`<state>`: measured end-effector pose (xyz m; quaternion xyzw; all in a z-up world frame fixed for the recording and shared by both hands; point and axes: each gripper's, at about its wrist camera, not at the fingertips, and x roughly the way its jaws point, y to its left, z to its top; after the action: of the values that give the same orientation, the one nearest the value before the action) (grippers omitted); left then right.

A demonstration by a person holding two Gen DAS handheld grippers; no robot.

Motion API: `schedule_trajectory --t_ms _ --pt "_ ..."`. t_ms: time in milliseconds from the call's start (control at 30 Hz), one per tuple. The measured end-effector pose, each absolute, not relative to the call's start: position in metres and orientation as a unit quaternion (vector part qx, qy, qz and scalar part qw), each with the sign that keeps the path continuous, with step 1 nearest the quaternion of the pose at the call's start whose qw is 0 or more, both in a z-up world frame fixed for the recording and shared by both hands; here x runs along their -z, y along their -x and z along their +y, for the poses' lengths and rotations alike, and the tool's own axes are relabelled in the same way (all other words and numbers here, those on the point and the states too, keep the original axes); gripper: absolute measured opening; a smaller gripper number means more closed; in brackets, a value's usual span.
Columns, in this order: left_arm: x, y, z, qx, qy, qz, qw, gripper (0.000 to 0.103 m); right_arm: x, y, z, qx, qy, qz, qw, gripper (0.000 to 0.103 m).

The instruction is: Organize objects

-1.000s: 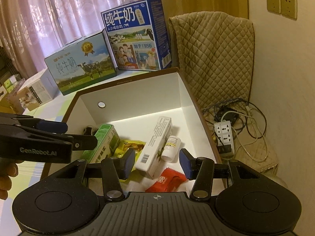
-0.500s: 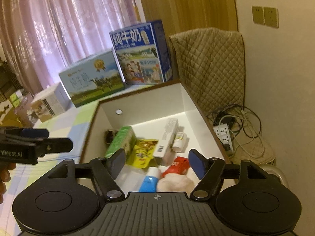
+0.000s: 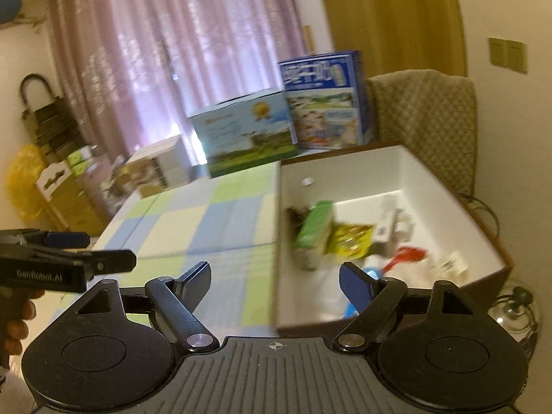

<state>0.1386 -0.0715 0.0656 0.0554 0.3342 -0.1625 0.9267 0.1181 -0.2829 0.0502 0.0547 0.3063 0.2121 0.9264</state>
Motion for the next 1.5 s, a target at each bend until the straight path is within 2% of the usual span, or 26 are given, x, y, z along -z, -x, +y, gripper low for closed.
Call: schedule_trajectory --t_ms 367,633,833,1167,1500 --pt "-0.059 -0.088 0.007 0.102 -0.006 0.347 0.932 0.102 -0.022 -0.091 -0.236 -0.265 -0.076 0.336 0.9 0.08" --pt "-0.037 -0.066 0.025 0.067 0.017 0.367 0.928 0.102 0.009 -0.081 -0.222 -0.27 -0.078 0.371 0.885 0.08" --pt "-0.004 -0.06 0.031 0.052 0.053 0.411 0.909 0.102 0.031 -0.078 -0.218 -0.256 -0.062 0.384 0.885 0.08" --pt "0.024 -0.058 0.025 0.016 0.007 0.423 0.906 0.102 0.063 -0.082 -0.219 -0.242 -0.041 0.419 0.874 0.08" --pt "0.042 -0.06 0.021 0.023 -0.004 0.449 0.893 0.102 0.071 -0.084 -0.224 -0.234 -0.047 0.445 0.863 0.08"
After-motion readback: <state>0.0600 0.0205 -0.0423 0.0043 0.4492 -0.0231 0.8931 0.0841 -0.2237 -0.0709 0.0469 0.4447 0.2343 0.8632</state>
